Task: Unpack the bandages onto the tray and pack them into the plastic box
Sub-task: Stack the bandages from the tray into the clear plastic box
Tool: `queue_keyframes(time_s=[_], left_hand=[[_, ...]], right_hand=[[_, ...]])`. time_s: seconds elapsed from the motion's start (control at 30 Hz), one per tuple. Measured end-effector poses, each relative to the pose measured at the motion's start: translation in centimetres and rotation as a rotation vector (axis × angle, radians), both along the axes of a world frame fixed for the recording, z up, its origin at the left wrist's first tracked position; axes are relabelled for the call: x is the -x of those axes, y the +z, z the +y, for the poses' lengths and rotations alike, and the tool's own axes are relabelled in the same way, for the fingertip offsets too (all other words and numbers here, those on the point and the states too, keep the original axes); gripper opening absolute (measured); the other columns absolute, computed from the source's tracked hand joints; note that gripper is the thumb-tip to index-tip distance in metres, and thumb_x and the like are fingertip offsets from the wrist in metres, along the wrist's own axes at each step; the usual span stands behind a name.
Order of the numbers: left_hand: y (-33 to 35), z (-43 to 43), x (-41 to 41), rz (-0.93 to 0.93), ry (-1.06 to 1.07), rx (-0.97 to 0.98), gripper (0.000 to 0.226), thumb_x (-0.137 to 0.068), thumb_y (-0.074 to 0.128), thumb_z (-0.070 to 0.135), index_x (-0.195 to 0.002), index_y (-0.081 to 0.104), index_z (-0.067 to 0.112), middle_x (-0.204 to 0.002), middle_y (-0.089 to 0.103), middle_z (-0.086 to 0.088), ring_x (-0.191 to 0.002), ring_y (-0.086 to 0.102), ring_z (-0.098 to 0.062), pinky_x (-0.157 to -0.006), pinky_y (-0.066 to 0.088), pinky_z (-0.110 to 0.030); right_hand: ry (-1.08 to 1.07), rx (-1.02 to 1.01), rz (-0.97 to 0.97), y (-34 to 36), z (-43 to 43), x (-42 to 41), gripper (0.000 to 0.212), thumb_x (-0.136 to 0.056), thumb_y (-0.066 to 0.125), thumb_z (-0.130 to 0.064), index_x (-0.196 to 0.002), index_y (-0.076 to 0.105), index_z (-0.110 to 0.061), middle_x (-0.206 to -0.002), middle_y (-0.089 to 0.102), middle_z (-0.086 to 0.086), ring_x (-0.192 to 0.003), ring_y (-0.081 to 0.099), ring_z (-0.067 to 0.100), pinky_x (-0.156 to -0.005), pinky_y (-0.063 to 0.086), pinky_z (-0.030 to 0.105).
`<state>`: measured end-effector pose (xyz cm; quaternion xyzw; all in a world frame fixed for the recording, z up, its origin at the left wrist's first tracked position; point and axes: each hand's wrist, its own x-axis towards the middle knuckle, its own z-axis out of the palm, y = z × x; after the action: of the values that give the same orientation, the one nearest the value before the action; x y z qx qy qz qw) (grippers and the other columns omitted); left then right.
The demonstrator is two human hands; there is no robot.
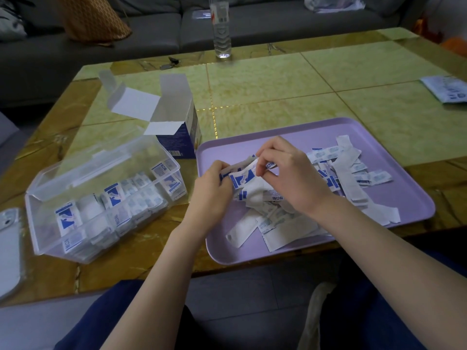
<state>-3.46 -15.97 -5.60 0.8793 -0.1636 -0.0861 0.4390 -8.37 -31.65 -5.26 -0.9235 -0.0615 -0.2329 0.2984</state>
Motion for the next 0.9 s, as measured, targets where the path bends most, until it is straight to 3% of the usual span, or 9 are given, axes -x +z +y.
queue_keyframes(time_s=[0.17,0.3,0.43,0.57,0.7,0.83,0.9], left_hand=[[0.3,-0.1,0.3,0.070,-0.004,0.157,0.032,-0.091,0.032,0.029,-0.085,0.056,0.010,-0.082,0.062,-0.010,-0.081,0.057,-0.032,-0.074,0.047,-0.050],[0.5,-0.2,0.7,0.046,-0.023,0.140,0.047,-0.099,0.031,0.042,-0.090,0.060,0.005,-0.080,0.063,-0.009,-0.076,0.059,-0.025,-0.073,0.049,-0.045],[0.3,-0.1,0.5,-0.074,-0.052,0.084,0.005,-0.091,0.058,0.019,-0.092,0.057,0.014,-0.078,0.060,0.007,-0.074,0.060,-0.013,-0.068,0.052,-0.033],[-0.2,0.3,0.2,-0.168,-0.040,0.040,0.012,-0.085,0.059,0.005,-0.089,0.054,0.015,-0.078,0.056,0.012,-0.071,0.056,-0.006,-0.061,0.047,-0.017],[-0.4,0.7,0.0,-0.239,-0.043,0.017,0.014,-0.084,0.055,0.000,-0.087,0.052,0.013,-0.077,0.056,0.005,-0.070,0.055,-0.011,-0.063,0.047,-0.026],[-0.3,0.5,0.1,-0.308,-0.126,-0.021,0.019,-0.084,0.056,0.000,-0.085,0.050,0.018,-0.076,0.056,0.006,-0.067,0.052,-0.009,-0.060,0.041,-0.018],[-0.5,0.4,0.2,-0.355,-0.163,-0.038,0.018,-0.084,0.055,0.001,-0.089,0.050,0.018,-0.079,0.058,0.004,-0.071,0.054,-0.014,-0.064,0.045,-0.029]], right_hand=[[0.004,0.038,0.015,-0.2,0.1,-0.2,0.019,-0.074,0.070,0.006,-0.074,0.064,-0.012,-0.091,0.056,0.001,-0.074,0.058,0.018,-0.064,0.052,0.041],[0.020,0.090,0.042,-0.1,0.5,-0.1,0.016,-0.072,0.071,0.006,-0.076,0.065,-0.009,-0.089,0.055,0.003,-0.072,0.058,0.020,-0.063,0.051,0.040],[0.061,0.078,0.071,-0.3,0.9,-0.5,0.013,-0.072,0.071,0.004,-0.075,0.065,-0.007,-0.091,0.055,0.005,-0.079,0.059,0.023,-0.066,0.051,0.041],[0.106,0.075,0.144,-0.8,1.2,-0.7,0.022,-0.074,0.069,-0.002,-0.094,0.064,-0.009,-0.103,0.052,0.002,-0.099,0.053,0.020,-0.076,0.051,0.041],[0.074,-0.043,0.199,-0.7,1.5,-0.7,0.036,-0.077,0.073,-0.013,-0.107,0.054,-0.012,-0.111,0.046,0.000,-0.105,0.049,0.016,-0.088,0.046,0.034],[0.056,0.092,0.168,-0.7,1.1,-0.9,0.050,-0.076,0.071,-0.004,-0.120,0.049,-0.006,-0.123,0.049,0.009,-0.116,0.046,0.027,-0.097,0.039,0.039],[0.078,0.178,0.199,-0.8,1.0,-1.0,0.042,-0.080,0.066,-0.005,-0.119,0.053,-0.008,-0.118,0.056,0.008,-0.112,0.050,0.027,-0.095,0.039,0.038]])
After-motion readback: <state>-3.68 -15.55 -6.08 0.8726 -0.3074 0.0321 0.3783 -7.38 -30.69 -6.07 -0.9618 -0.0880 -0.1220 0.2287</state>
